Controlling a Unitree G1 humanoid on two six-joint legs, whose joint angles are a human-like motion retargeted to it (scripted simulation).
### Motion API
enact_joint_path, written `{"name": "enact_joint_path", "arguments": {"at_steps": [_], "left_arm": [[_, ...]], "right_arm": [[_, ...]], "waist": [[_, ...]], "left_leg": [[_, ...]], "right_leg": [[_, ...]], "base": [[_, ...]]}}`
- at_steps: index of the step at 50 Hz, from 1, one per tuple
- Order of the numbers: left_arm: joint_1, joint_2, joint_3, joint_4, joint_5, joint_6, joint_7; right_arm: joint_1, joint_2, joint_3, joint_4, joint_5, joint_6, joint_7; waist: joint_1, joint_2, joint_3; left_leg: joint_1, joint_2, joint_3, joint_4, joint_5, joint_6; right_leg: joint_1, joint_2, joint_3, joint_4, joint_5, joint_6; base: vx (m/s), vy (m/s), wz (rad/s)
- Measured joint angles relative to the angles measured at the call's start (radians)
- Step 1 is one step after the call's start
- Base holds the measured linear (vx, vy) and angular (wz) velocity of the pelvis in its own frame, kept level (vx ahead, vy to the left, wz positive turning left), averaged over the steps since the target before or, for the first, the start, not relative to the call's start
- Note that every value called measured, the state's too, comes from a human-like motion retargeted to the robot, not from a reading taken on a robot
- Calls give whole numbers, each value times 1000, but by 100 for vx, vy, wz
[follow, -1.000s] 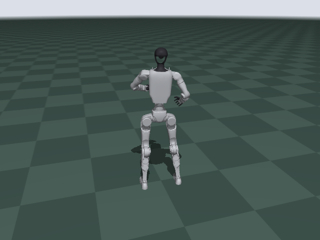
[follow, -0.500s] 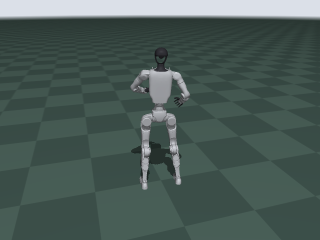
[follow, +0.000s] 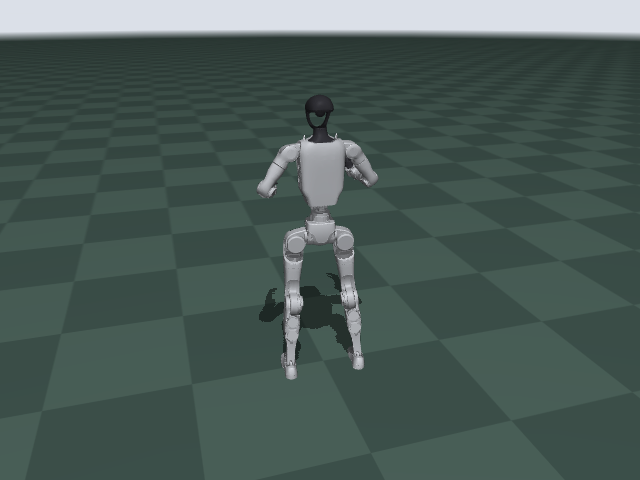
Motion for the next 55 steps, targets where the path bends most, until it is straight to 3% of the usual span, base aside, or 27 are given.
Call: {"name": "enact_joint_path", "arguments": {"at_steps": [11, 18, 27, 35, 42, 55], "left_arm": [[208, -189, 227, 223, -181, 75, 75], [268, -207, 252, 314, -217, 98, 31], [306, -164, 203, 319, -194, 96, -60], [246, -146, 190, 461, -117, 67, -63], [218, -160, 219, 598, -129, 55, -17], [281, -184, 276, 644, -237, 94, -72]], "right_arm": [[-446, -118, 30, -18, 107, 12, -54], [-842, -224, 156, 142, 114, 44, -84], [-1361, -264, 426, 558, 74, 108, -116], [-1723, -228, 680, 1138, 136, 158, -120], [-1896, -231, 721, 1454, 230, 179, -134], [-1913, -277, 725, 1416, 278, 166, -96]], "waist": [[80, -13, 12], [113, -23, 12], [149, -40, -1], [208, -76, -23], [265, -106, -29], [283, -112, -26]], "left_leg": [[-8, 2, -10, 3, 3, -10], [-19, 3, -18, 3, 7, -22], [-43, 4, -32, 1, 14, -38], [-72, 1, -56, -1, 25, -44], [-93, -3, -84, -4, 34, -43], [-96, -4, -111, -4, 35, -42]], "right_leg": [[-1, 1, -9, 2, 3, -13], [-6, 1, -19, -1, 8, -13], [-16, 1, -39, -9, 18, -8], [-24, -4, -68, -24, 29, 1], [-28, -8, -100, -30, 33, 6], [-16, -10, -129, -26, 25, 6]], "base": [[0, 0, 0], [0, 0, 0], [0, 0, 0], [0, -1, 10], [1, -1, 22], [0, 0, 4]]}}
